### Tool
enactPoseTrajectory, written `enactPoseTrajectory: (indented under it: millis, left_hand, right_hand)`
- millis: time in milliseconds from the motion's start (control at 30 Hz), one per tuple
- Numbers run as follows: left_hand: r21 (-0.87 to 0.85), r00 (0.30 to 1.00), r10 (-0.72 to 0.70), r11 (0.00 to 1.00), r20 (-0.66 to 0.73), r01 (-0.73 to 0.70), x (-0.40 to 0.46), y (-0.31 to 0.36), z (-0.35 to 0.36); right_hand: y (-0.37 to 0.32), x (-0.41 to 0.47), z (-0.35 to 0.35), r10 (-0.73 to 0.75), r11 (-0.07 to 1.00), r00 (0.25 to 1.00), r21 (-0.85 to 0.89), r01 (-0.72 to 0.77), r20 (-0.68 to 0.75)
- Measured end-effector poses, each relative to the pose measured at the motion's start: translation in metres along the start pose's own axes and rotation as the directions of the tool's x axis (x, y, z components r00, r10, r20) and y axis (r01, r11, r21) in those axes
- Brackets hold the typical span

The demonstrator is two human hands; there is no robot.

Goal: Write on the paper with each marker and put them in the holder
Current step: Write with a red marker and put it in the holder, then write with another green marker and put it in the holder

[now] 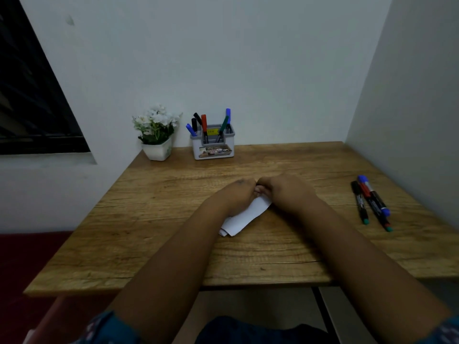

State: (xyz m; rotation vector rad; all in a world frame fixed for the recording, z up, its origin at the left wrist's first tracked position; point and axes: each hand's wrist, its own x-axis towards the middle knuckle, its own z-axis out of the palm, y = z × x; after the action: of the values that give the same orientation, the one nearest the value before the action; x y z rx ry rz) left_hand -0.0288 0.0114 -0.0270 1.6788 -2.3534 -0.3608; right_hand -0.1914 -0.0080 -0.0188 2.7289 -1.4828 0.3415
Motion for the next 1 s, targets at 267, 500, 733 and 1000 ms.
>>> enactPoseTrajectory:
  millis: [267, 500, 733, 1000]
  left_hand:
    - [-0.578, 0.975, -0.015, 0.803, 0.222, 0.144, -0.017, -0.036, -0.016]
    - [-0.533, 0.981, 0.003, 0.84, 0.193, 0.102, -0.024, -0.041, -0.026]
    - [-0.517, 0.965, 0.023, 0.848, 0.263, 0.12, -0.027, -0.043, -0.025]
    - [-0.491, 0.93, 0.042, 0.857, 0.365, 0.154, -0.022, -0.058, -0.027]
  right_hand:
    - [0.036, -0.012, -0.015, 0.117, 0.673, 0.992, 0.738, -0.052, -0.037]
    - [0.019, -0.001, -0.01, 0.031, -0.171, 0.991, 0.978, -0.123, 0.13]
    - [-0.001, 0.0, 0.01, -0.023, 0.038, 0.982, 0.982, -0.184, 0.185]
    - [-0.013, 0.004, 0.013, -0.139, 0.293, 0.957, 0.933, -0.208, 0.256]
